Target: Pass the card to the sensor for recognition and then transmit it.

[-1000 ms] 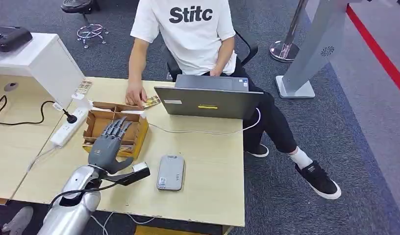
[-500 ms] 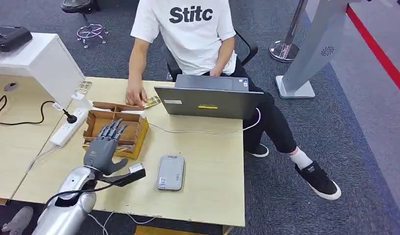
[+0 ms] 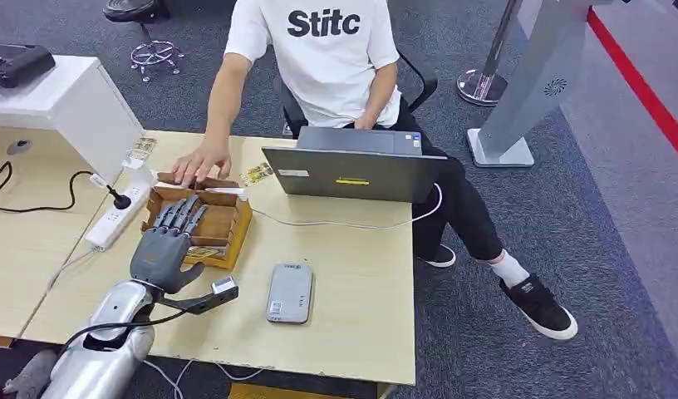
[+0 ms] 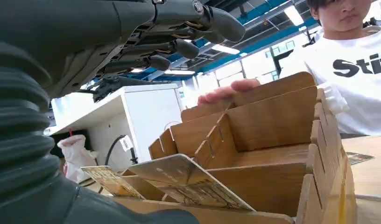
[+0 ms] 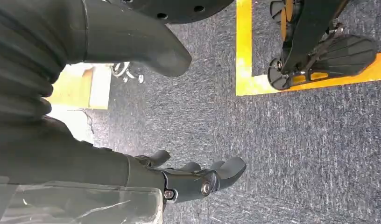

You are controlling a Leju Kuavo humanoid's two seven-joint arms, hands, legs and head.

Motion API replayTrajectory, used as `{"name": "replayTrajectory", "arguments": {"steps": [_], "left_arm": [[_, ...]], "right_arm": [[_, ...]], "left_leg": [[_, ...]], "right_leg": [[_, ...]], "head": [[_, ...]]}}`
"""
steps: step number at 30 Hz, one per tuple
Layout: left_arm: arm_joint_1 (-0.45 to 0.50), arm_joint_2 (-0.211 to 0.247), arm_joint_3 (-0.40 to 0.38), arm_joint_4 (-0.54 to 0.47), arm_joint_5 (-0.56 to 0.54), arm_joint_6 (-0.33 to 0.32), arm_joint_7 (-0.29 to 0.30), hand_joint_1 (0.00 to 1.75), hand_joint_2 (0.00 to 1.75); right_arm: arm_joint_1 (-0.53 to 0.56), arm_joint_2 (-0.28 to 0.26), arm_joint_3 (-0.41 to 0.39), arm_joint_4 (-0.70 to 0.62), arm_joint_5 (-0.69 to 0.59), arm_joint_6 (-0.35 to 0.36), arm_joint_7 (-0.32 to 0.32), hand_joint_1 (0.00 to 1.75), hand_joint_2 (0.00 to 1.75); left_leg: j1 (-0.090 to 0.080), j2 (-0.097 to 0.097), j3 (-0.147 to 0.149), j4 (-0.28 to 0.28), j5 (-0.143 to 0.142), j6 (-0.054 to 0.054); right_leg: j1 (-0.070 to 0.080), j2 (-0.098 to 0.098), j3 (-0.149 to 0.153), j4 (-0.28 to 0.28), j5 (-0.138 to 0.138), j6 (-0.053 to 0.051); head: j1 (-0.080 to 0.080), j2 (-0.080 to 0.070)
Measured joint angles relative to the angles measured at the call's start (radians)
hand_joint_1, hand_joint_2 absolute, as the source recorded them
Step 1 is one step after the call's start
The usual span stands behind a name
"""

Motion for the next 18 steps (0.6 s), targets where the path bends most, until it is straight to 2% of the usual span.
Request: {"name": "replayTrajectory", "arguments": {"steps": [6,7,8,14,18], "left_arm": [[0.000,0.007,0.000,0.000,-0.015,-0.001,0.011,0.03,1.75],[0.000,0.008,0.000,0.000,-0.017,-0.002,0.011,1.61,1.75],[0.000,0.008,0.000,0.000,-0.018,-0.005,0.012,1.75,1.75],[-0.001,0.011,0.000,0.004,-0.012,-0.050,0.012,1.75,1.75],[-0.001,0.014,0.000,0.008,-0.008,-0.058,0.012,1.75,1.75]], "right_arm": [[0.000,0.000,-0.003,0.000,0.005,0.000,0.000,0.00,1.75],[0.000,0.000,-0.003,0.000,0.007,0.000,0.000,0.00,1.75],[0.000,0.000,-0.003,0.000,0.008,0.000,0.000,0.00,1.75],[0.000,0.000,-0.005,0.000,0.011,0.002,-0.002,0.00,1.75],[0.000,0.000,-0.007,0.000,0.012,0.002,-0.002,0.00,1.75]], "left_leg": [[0.000,0.000,0.000,0.000,0.000,0.000],[0.000,0.000,0.000,0.000,0.000,0.000],[0.000,0.000,0.000,0.000,0.000,0.000],[0.000,0.000,0.000,0.000,0.000,0.000],[0.000,0.000,0.000,0.000,0.000,0.000]], "right_leg": [[0.000,0.000,0.000,0.000,0.000,0.000],[0.000,0.000,0.000,0.000,0.000,0.000],[0.000,0.000,0.000,0.000,0.000,0.000],[0.000,0.000,0.000,0.000,0.000,0.000],[0.000,0.000,0.000,0.000,0.000,0.000]], "head": [[0.000,0.000],[0.000,0.000],[0.000,0.000],[0.000,0.000],[0.000,0.000]]}}
